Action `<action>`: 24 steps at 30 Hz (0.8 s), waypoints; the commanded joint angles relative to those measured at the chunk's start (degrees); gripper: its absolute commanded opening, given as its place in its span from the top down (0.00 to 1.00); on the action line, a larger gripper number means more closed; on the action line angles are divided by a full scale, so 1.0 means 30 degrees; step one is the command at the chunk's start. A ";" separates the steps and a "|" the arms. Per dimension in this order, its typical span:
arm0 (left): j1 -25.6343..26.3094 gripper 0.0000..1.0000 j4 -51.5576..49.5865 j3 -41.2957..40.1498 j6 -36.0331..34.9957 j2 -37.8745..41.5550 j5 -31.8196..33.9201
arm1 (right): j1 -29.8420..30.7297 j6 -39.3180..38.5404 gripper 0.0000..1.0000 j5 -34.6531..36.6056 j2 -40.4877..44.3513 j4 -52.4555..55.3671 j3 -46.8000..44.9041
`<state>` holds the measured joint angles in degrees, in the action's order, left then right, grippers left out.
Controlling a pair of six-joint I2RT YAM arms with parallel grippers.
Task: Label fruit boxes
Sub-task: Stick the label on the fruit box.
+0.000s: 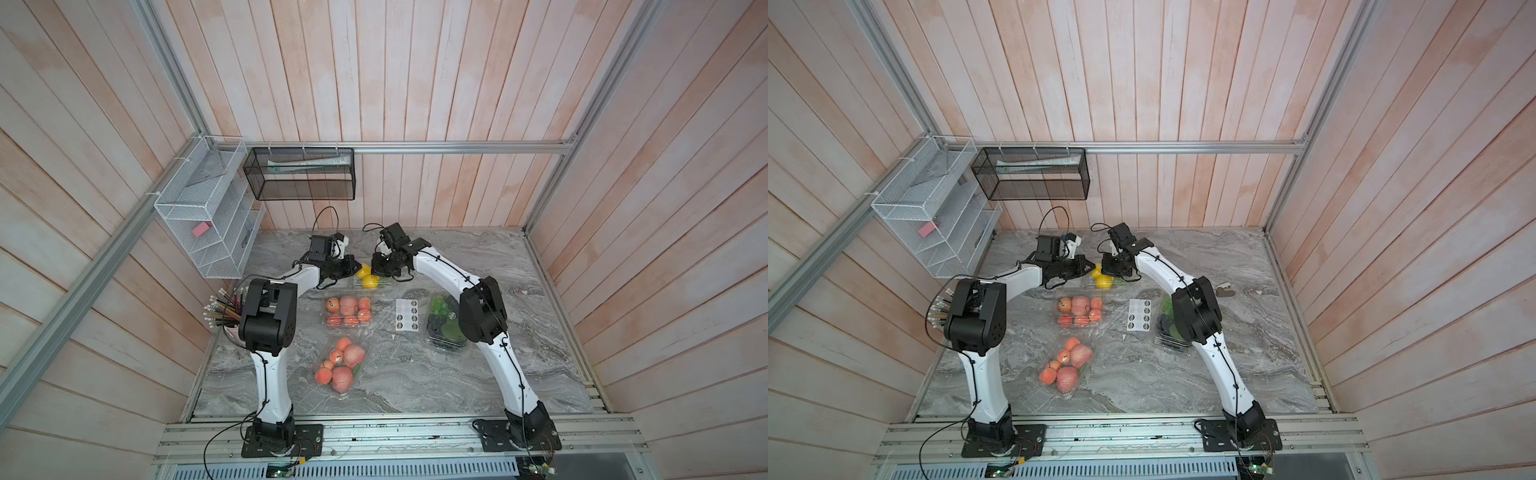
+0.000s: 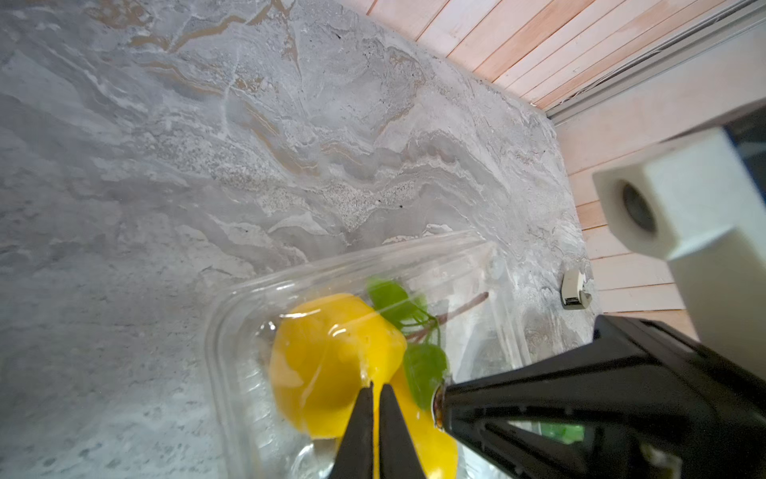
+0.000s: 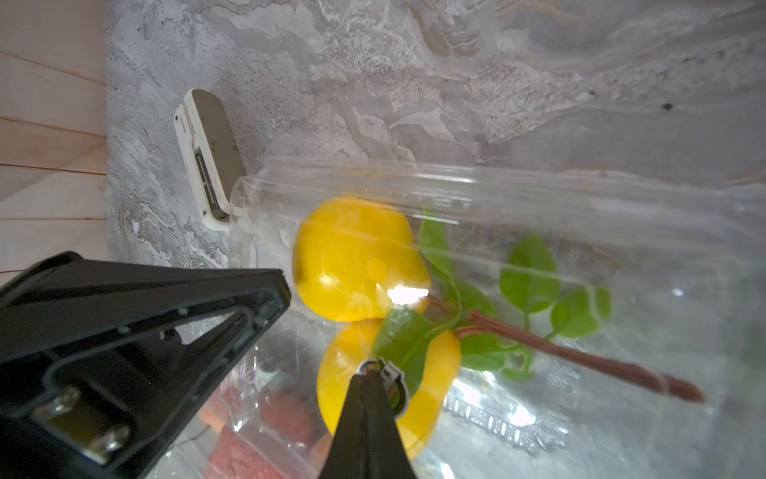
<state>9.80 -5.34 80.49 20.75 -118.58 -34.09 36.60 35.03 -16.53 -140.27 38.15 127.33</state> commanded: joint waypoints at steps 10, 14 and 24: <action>-0.0193 0.91 -0.0592 -0.0326 -0.0390 -0.0458 0.0437 | -0.0233 -0.0689 1.00 0.1070 0.1361 0.2487 -0.0684; -0.0177 0.91 -0.0603 -0.0287 -0.0414 -0.0432 0.0434 | -0.0105 -0.0747 1.00 0.0950 0.1711 0.1891 -0.0286; -0.0191 0.91 -0.0680 -0.0158 -0.0355 -0.0441 0.0376 | 0.0031 -0.0630 1.00 0.0002 -0.0356 0.2014 0.2390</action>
<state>9.65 -5.13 80.49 20.62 -118.58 -34.09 36.25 33.82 -15.35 -138.58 42.44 132.64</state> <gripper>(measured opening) 0.090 0.042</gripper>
